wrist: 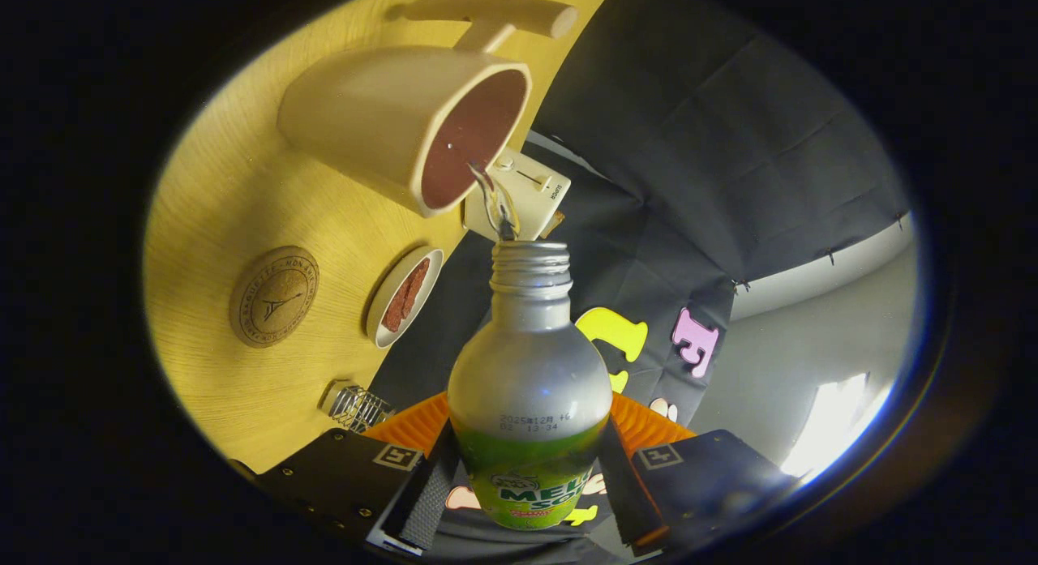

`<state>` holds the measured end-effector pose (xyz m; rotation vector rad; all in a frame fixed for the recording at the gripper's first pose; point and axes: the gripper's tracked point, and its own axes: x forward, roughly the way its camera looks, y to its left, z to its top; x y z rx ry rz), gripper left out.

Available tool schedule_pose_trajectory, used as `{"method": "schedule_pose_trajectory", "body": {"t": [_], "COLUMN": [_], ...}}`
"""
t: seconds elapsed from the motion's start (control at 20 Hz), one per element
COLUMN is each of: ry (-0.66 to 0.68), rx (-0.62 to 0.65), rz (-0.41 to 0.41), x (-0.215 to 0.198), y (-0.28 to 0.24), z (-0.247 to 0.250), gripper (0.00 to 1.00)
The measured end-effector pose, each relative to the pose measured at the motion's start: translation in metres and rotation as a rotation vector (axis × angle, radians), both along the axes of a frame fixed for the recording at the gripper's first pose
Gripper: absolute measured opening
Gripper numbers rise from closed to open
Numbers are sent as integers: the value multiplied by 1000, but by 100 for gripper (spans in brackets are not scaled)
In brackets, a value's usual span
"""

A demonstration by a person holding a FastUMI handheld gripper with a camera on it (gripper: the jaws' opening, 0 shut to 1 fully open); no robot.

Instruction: Take the bottle from table, then pour the juice into the cup, finally place the bottle on the coaster

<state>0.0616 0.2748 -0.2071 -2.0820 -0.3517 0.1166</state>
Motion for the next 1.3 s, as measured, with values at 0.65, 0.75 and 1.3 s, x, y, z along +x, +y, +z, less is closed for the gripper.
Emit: {"method": "schedule_pose_trajectory", "body": {"t": [0.65, 0.75, 1.3], "ry": [-9, -4, -10], "rx": [-100, -109, -133], "rz": [7, 4, -1], "x": [-6, -6, -8], "y": [10, 10, 12], "z": [-12, -12, -14], "gripper": [81, 81, 81]}}
